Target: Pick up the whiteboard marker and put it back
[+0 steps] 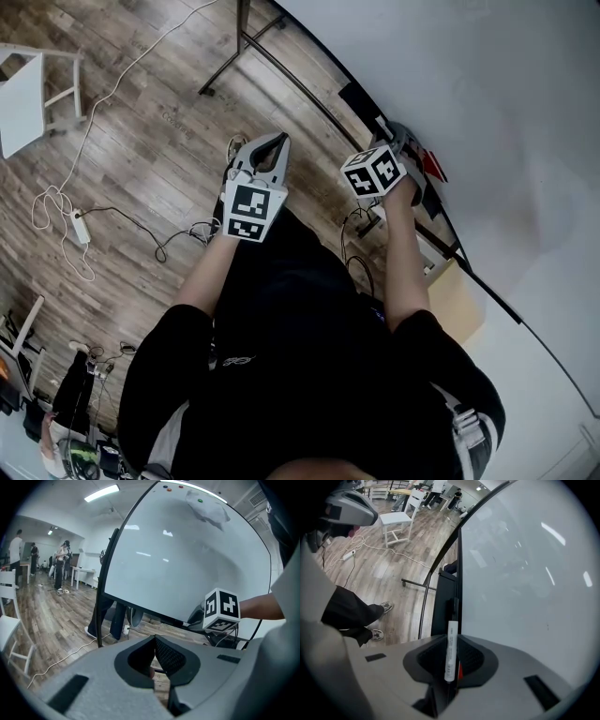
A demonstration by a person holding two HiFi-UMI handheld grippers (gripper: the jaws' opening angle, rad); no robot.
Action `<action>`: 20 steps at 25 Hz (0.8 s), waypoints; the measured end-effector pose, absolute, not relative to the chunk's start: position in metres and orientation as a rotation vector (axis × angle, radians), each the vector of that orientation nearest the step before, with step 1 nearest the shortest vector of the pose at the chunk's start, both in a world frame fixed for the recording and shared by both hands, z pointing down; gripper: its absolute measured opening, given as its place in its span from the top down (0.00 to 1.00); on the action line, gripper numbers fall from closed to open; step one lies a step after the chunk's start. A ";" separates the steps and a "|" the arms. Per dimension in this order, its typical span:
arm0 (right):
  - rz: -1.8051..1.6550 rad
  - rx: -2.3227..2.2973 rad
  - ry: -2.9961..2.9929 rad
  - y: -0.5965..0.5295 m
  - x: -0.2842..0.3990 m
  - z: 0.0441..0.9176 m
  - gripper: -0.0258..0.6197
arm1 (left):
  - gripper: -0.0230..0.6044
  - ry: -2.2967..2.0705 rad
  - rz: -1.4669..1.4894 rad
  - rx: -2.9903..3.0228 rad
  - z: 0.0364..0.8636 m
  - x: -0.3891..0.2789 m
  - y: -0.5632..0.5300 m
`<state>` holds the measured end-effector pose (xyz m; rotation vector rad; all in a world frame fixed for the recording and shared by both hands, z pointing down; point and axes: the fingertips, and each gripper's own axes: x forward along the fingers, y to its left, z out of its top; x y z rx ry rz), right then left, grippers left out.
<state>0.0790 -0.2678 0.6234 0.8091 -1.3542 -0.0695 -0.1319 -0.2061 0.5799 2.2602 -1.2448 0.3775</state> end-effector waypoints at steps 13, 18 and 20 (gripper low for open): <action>-0.076 0.824 -1.343 -0.268 0.079 0.626 0.88 | 0.95 -1.232 0.378 2.281 0.574 -0.125 -0.201; -0.103 0.867 -1.376 -0.261 0.079 0.618 0.88 | 0.95 -1.250 0.368 2.285 0.564 -0.125 -0.193; -0.118 0.902 -1.401 -0.257 0.076 0.612 0.88 | 0.95 -1.257 0.368 2.293 0.560 -0.126 -0.192</action>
